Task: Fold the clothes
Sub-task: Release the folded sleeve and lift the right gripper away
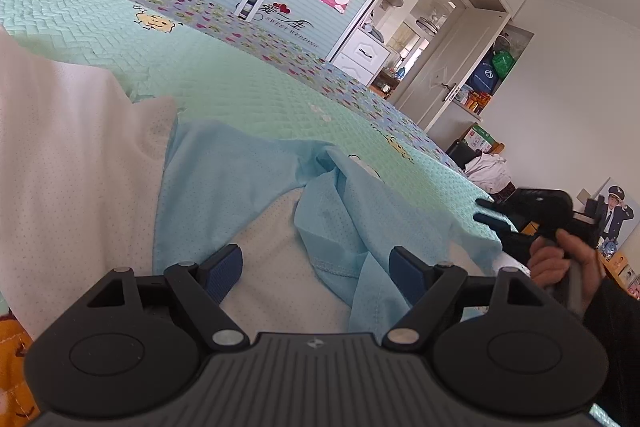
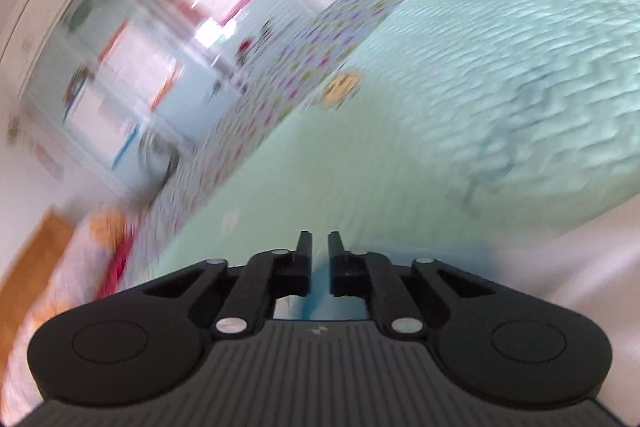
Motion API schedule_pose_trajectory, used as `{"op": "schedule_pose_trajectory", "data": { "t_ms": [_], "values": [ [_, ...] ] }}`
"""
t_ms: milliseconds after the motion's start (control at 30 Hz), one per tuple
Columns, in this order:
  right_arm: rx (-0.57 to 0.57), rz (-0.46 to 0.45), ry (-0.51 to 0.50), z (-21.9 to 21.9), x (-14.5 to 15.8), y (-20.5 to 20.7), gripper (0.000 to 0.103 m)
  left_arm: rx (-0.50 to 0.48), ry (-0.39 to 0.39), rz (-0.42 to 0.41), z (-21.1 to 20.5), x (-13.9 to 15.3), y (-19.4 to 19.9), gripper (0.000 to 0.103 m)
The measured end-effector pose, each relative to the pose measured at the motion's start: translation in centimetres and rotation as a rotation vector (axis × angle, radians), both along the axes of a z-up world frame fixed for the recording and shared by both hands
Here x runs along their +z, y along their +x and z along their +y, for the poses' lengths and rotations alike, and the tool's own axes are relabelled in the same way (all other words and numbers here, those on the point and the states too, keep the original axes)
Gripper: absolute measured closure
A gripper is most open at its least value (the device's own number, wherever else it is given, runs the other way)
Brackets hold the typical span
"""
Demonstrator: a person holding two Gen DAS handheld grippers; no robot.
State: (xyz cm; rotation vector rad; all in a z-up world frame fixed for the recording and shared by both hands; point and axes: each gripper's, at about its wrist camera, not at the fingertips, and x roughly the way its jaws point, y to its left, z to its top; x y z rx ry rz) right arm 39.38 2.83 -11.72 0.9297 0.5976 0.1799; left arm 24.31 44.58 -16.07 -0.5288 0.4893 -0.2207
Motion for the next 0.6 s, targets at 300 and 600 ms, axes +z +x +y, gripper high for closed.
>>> {"op": "schedule_pose_trajectory", "data": {
  "t_ms": [300,600],
  "values": [
    [0.259,0.050,0.050,5.6,-2.2,-3.8,0.049,0.000,0.014,-0.001,-0.1,0.1,0.1,0.019],
    [0.163,0.046,-0.104,5.1,-1.2,5.6,0.102,-0.004,0.005,-0.003,0.0,-0.1,0.3,0.018]
  ]
}}
